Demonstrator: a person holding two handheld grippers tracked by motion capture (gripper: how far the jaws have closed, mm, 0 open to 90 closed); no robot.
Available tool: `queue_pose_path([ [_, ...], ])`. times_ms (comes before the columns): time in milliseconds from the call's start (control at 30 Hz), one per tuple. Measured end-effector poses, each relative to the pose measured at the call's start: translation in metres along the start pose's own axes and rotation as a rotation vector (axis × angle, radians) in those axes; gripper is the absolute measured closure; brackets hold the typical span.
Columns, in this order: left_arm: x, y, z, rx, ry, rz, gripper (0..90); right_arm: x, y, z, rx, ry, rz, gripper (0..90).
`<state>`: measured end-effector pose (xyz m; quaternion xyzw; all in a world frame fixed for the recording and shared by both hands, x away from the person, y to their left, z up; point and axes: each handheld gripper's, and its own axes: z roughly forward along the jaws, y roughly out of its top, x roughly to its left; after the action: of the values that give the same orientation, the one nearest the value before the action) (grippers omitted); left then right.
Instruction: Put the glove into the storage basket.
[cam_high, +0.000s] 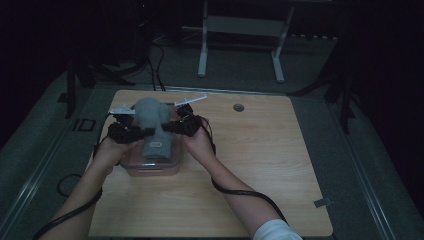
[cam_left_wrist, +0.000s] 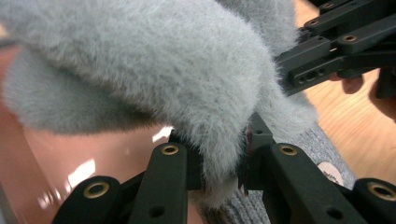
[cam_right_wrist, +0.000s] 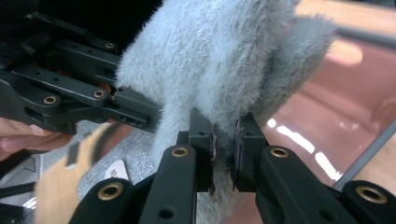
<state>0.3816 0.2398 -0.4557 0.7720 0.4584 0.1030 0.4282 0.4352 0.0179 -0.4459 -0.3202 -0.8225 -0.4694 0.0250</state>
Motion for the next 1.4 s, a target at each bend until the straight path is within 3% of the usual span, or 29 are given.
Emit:
queue_pose_path([
  [200,0.003,-0.007,0.029,0.132,0.058,-0.006,76.1,-0.010,-0.015,0.024,0.088,-0.073,0.005,81.1],
  [367,0.008,-0.005,0.046,0.232,0.061,-0.044,76.0,-0.020,-0.022,0.038,0.156,-0.110,0.022,80.5],
  [433,0.008,-0.003,0.052,0.266,0.077,-0.038,75.9,-0.020,-0.023,0.043,0.181,-0.136,0.025,77.1],
  [500,0.009,-0.002,0.058,0.295,0.090,-0.042,75.7,-0.020,-0.022,0.042,0.184,-0.138,0.018,70.6],
  [533,0.008,-0.002,0.060,0.309,0.100,-0.038,75.6,-0.019,-0.021,0.040,0.175,-0.154,0.000,61.8],
  [567,0.008,-0.002,0.060,0.309,0.100,-0.038,75.3,-0.019,-0.021,0.040,0.175,-0.154,0.000,61.8],
  [600,0.006,-0.002,0.068,0.339,0.137,-0.005,75.3,-0.018,-0.021,0.038,0.165,-0.156,-0.009,59.8],
  [633,0.005,-0.003,0.071,0.346,0.147,0.005,72.7,-0.017,-0.019,0.030,0.149,-0.145,-0.021,55.1],
  [700,0.004,-0.003,0.075,0.357,0.170,0.005,68.2,-0.017,-0.018,0.020,0.113,-0.133,-0.018,51.4],
  [800,0.004,-0.003,0.075,0.352,0.217,0.007,55.7,-0.017,-0.017,0.008,0.081,-0.112,-0.016,46.8],
  [900,0.003,-0.003,0.071,0.318,0.285,0.029,35.8,-0.016,-0.017,-0.002,0.063,-0.107,-0.018,37.0],
  [1000,0.000,0.000,0.059,0.260,0.278,0.022,23.8,-0.015,-0.017,-0.011,0.047,-0.092,-0.022,27.7],
  [1067,-0.002,0.001,0.051,0.217,0.276,0.022,18.5,-0.016,-0.018,-0.019,0.046,-0.054,-0.033,19.2],
  [1200,-0.007,-0.004,0.037,0.161,0.294,0.041,14.8,-0.019,-0.022,-0.034,0.038,-0.005,-0.029,17.6],
  [1400,-0.024,-0.010,0.022,0.048,0.258,0.080,10.3,-0.027,-0.032,-0.059,0.017,-0.035,-0.055,17.7],
])
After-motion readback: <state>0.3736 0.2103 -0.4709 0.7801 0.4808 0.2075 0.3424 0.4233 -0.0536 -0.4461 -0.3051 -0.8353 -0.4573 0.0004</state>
